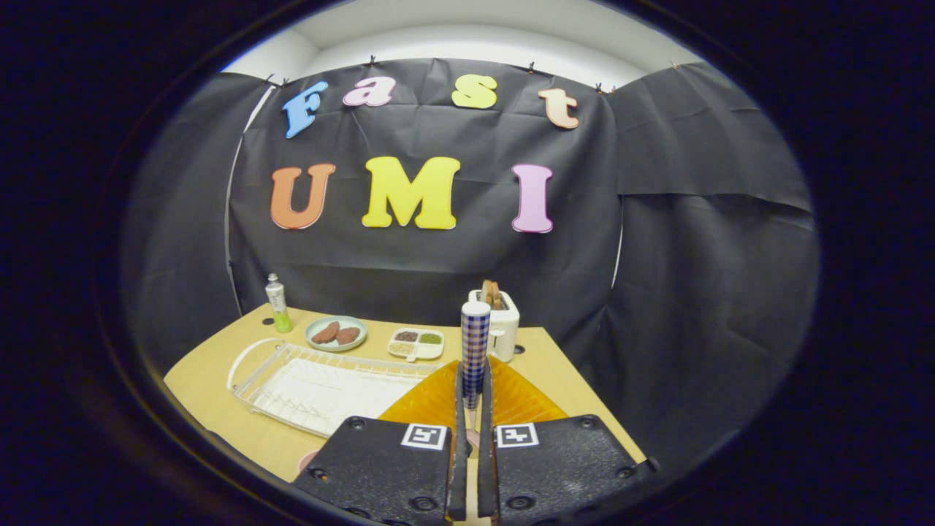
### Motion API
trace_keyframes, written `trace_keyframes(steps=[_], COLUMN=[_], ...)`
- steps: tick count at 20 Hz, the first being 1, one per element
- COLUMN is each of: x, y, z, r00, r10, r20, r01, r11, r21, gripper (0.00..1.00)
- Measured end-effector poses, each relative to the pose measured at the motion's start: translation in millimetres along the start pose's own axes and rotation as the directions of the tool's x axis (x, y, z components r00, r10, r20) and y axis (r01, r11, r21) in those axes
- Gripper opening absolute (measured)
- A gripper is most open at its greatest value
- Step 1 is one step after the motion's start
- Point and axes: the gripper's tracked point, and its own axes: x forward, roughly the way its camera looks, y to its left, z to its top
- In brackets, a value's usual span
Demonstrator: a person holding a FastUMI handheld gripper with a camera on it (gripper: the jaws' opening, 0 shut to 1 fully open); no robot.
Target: Take the plate from the dish rack, then take the spoon from the basket and place it into the plate.
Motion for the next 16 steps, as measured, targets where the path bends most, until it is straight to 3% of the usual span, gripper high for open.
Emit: trace_keyframes(steps=[7,16], x=[-30,-26], y=[111,174], z=[-70,-161], r00=[0.993,0.976], r10=[0.094,0.127], r20=[-0.067,-0.174], r01=[-0.096,-0.137], r11=[0.995,0.990], r21=[-0.032,-0.043], gripper=[0.11,0.11])
